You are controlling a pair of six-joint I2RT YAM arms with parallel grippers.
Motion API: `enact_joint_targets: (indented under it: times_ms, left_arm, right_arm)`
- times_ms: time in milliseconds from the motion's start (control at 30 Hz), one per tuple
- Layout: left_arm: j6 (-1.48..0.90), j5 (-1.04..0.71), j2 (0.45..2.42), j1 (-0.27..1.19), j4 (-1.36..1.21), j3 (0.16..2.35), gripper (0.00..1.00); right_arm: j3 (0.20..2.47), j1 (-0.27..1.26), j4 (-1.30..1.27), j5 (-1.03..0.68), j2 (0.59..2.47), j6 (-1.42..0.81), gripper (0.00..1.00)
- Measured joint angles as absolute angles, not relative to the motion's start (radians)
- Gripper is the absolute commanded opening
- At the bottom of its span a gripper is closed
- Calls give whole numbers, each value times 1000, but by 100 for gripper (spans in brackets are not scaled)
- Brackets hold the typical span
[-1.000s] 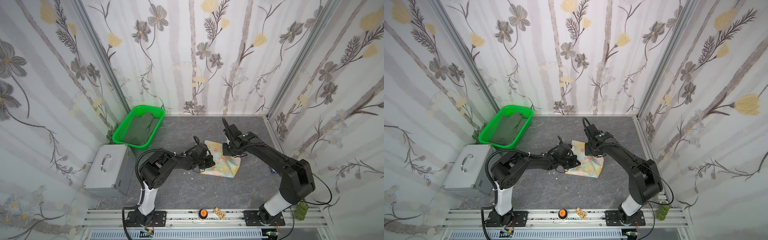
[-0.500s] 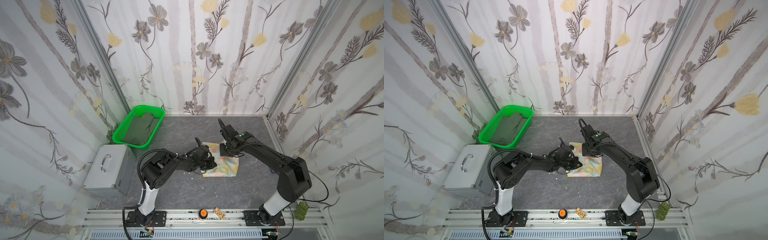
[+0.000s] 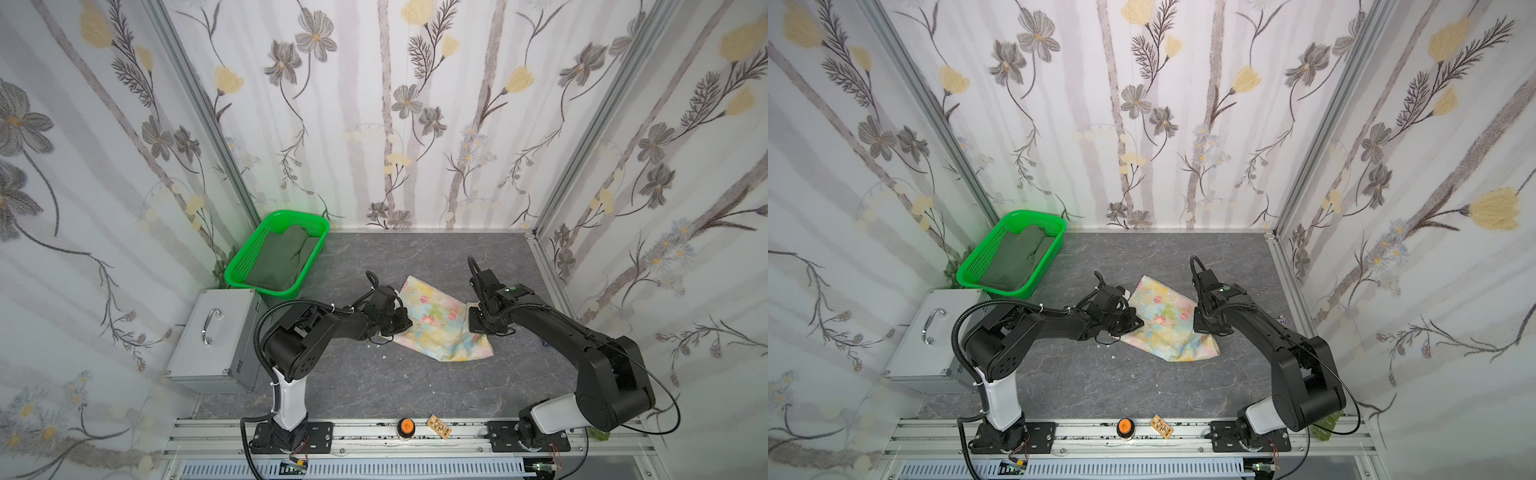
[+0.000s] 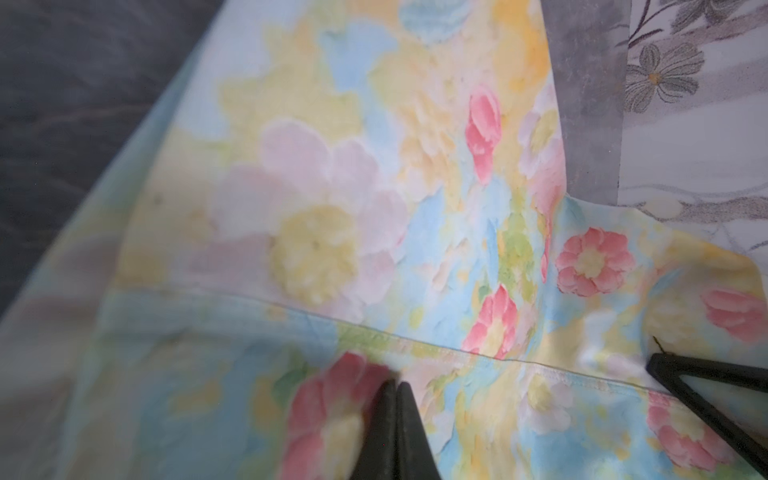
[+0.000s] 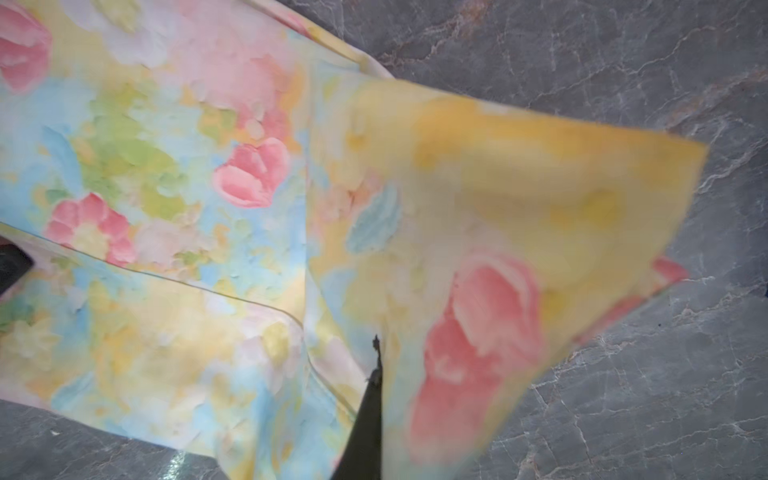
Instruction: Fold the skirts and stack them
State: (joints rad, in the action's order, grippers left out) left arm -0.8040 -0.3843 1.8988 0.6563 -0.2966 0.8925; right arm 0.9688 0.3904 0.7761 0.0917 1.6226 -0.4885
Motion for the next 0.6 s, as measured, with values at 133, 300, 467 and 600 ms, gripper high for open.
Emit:
enact_joint_targets:
  times_ms: [133, 300, 467, 600]
  left_arm:
    - [-796, -371, 1891, 627, -278, 894, 0]
    - [-789, -366, 1911, 614, -251, 934, 0]
    - [-788, -366, 1927, 612, -235, 963, 0]
    - [-786, -364, 1936, 609, -227, 979, 0]
  right_arm:
    - [911, 383, 746, 83, 1597, -489, 22]
    - [886, 359, 748, 81, 1520, -489, 59]
    - [927, 347, 767, 81, 1444, -488, 65]
    - [948, 345, 754, 80, 1456, -484, 44]
